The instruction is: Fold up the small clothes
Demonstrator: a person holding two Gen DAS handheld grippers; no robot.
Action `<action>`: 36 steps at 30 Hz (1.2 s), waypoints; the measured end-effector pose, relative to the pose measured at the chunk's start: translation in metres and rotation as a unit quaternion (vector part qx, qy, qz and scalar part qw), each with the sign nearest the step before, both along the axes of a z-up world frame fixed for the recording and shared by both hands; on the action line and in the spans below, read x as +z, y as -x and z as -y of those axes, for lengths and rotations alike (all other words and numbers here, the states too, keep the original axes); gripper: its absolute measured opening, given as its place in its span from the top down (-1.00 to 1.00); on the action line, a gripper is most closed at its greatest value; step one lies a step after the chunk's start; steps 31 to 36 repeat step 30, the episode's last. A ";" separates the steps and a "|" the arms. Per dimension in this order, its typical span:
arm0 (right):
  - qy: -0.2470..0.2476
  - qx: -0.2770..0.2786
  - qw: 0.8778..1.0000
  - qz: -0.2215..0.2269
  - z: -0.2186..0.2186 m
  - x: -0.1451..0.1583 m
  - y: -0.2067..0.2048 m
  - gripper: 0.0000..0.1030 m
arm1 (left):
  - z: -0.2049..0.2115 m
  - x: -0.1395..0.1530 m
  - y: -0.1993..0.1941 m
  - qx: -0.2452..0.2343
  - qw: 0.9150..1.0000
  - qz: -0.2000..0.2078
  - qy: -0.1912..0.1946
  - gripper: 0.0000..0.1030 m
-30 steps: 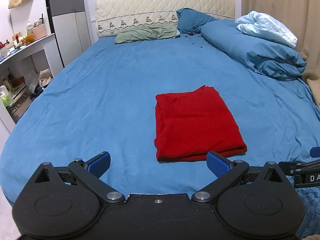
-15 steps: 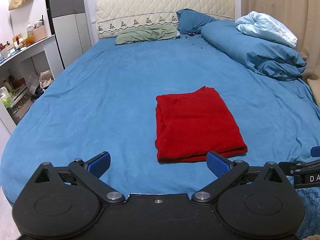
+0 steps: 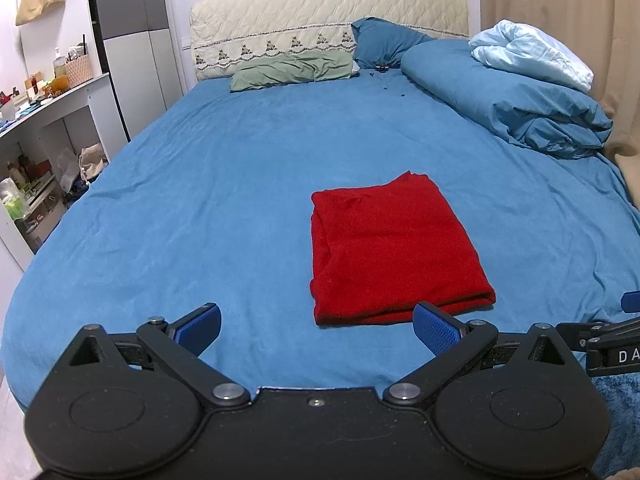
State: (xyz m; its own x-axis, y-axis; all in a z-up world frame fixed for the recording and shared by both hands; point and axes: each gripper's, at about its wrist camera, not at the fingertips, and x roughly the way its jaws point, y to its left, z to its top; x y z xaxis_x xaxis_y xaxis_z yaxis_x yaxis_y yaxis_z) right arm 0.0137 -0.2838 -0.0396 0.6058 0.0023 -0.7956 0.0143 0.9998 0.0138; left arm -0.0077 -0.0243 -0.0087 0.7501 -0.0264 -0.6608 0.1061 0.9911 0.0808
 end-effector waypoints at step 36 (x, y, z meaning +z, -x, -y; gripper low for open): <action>-0.001 -0.007 1.000 0.004 -0.003 0.000 0.000 -1.00 | -0.009 0.003 0.003 0.010 1.000 0.026 0.011 -1.00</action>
